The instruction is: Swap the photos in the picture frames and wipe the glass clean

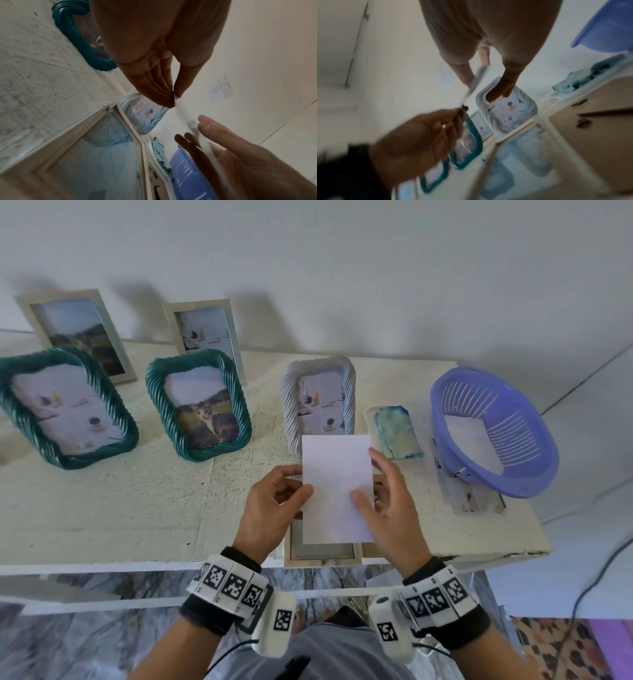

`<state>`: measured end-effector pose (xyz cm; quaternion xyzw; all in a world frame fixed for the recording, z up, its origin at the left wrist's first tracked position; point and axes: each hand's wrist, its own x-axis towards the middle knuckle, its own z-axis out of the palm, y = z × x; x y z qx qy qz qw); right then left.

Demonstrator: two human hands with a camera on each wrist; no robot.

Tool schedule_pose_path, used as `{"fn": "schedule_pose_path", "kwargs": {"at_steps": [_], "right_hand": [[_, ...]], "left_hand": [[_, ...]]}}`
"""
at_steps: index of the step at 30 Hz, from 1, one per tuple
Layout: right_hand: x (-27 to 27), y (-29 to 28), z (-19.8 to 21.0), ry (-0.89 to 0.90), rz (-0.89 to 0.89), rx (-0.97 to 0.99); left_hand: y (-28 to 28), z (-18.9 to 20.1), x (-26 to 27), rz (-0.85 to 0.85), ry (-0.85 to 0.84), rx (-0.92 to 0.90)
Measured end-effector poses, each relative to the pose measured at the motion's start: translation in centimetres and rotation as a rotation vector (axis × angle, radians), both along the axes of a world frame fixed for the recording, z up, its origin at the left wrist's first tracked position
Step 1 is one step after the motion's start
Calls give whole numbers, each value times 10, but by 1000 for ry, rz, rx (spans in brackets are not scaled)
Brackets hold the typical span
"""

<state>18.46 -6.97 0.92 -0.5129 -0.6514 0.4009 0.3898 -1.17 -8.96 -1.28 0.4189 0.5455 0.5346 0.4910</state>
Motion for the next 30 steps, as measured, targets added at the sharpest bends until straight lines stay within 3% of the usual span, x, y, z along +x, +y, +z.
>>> {"fn": "schedule_pose_path", "kwargs": {"at_steps": [3,6,8,11,15,20,23,26,30], "right_hand": [[1,-2,11,373,-45,-127],[1,-3,20,437,-38,-119],[2,-4,25,398,-13,-101],[6,-7,26,333,48,-85],[18,-8,16,230,132,-63],[43,3,-2,-112,79,154],[72,10,-10,-191,15,93],[103,14,-8,11,40,-103],[151,22,-12,34,-20,-206]], "left_hand": [[2,0,7,28,48,-19],[4,-3,16,70,270,16],[5,3,27,12,220,20],[2,17,45,-143,-53,-79],[2,26,59,-243,-194,-107],[8,20,85,-121,-296,-168],[14,12,104,-72,-330,-260],[21,9,128,-31,-215,-273],[37,9,152,-113,152,-142]]}}
